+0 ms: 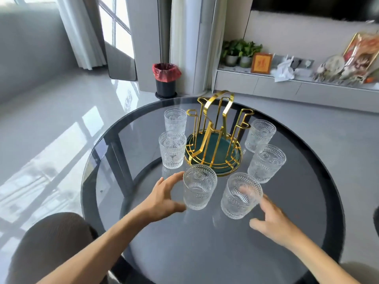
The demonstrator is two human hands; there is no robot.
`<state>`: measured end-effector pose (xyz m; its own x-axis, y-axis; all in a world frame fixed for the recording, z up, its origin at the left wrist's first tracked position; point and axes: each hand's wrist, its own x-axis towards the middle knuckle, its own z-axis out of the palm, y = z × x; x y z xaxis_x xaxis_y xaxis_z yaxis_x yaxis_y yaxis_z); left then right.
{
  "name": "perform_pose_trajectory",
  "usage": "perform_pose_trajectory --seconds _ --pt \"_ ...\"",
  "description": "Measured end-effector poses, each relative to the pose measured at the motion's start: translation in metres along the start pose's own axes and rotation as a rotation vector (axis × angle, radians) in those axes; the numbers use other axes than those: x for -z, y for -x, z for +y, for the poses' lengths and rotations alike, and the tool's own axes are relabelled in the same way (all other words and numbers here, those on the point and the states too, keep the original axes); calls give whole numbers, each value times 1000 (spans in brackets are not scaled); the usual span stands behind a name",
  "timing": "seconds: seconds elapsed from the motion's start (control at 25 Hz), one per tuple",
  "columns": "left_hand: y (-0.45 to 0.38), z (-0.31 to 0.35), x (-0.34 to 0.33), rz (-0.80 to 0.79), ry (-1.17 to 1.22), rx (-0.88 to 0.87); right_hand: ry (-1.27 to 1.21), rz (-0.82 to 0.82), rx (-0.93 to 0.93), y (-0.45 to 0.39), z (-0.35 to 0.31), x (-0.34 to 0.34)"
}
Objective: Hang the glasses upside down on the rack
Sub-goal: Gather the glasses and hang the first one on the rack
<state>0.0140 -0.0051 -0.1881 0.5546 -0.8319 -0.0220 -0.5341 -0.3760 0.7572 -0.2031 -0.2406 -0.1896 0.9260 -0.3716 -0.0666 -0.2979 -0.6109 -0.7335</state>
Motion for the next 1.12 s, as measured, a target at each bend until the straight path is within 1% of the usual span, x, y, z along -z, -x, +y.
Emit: perform_pose_trajectory --seconds 0.04,0.08,0.12,0.2,0.28,0.4,0.52,0.6,0.76,0.84,1.0,1.12 --pt "3 2 0 -54 16 -19 -93 -53 -24 1 0 0" --pt "5 2 -4 -80 19 -35 -207 -65 -29 0 0 -2" --pt "6 2 -8 -65 63 -40 -325 -35 -19 -2 -1 -7" --pt "4 6 -18 54 232 -30 -415 79 -11 -8 -5 -19" --pt "4 16 -23 183 293 -20 -384 157 -3 -13 -6 -28" --pt "9 22 -26 288 303 -45 -330 208 -9 -15 -2 -32" --pt "12 38 -11 438 416 -126 -309 233 1 -16 -1 -34" --pt "6 60 9 538 433 -203 -323 234 -6 -16 0 -34" --pt "-12 106 55 705 320 -287 -360 225 2 -15 -3 -32" --pt "-23 121 67 743 249 -306 -366 224 5 -15 -7 -32" --pt "-49 141 64 702 66 -293 -366 243 17 -13 -10 -30" --pt "-65 144 54 666 -43 -311 -372 256 23 -10 -13 -27"
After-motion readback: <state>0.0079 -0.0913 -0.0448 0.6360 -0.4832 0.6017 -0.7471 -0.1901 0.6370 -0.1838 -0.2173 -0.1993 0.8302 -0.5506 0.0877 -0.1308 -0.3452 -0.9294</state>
